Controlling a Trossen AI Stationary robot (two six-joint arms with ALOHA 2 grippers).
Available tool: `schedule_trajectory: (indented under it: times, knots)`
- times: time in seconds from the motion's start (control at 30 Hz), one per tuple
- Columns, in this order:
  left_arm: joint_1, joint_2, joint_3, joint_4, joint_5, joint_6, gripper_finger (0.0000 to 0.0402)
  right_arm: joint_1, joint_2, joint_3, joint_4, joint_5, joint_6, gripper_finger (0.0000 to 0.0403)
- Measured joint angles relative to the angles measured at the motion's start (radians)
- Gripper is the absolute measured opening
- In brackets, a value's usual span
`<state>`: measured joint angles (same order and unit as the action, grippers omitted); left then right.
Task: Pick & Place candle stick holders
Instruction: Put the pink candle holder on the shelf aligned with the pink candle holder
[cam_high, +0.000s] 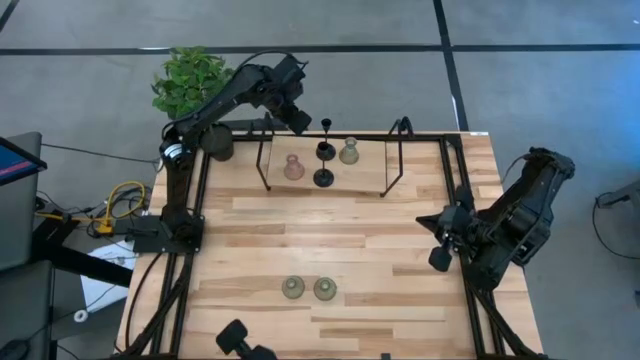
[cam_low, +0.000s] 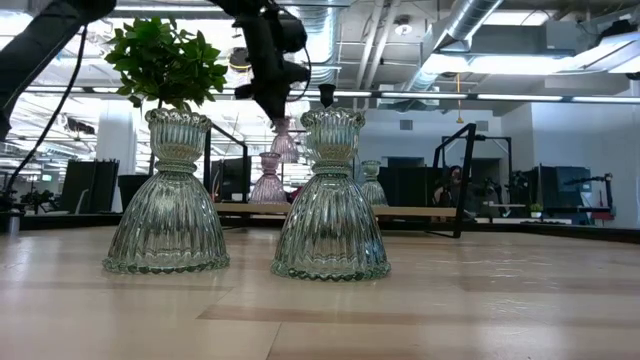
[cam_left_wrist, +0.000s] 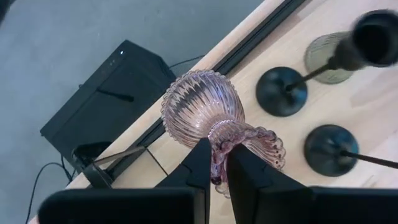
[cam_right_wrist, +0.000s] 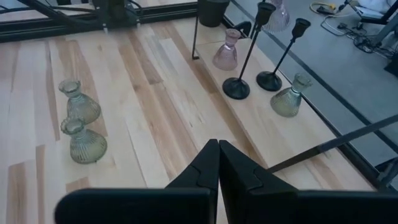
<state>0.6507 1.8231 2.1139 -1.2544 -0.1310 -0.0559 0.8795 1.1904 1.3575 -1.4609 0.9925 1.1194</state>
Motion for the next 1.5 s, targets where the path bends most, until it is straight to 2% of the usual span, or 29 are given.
schedule_trajectory:
  times: [0.53, 0.7, 1.1, 1.5]
  knots:
    - [0.011, 0.104, 0.000, 0.011, 0.086, -0.001, 0.0028, 0.001, 0.000, 0.000, 0.000, 0.000, 0.000, 0.0000]
    - [0.011, 0.131, 0.000, 0.000, 0.153, -0.004, 0.0028, 0.001, 0.000, 0.000, -0.001, -0.003, 0.000, 0.0000]
    - [0.008, 0.138, 0.000, -0.084, 0.162, -0.009, 0.0028, 0.000, 0.000, 0.000, -0.005, -0.006, 0.000, 0.0000]
    - [-0.002, 0.130, -0.123, -0.037, 0.172, -0.012, 0.0028, 0.001, 0.000, 0.000, -0.004, -0.008, 0.000, 0.0000]
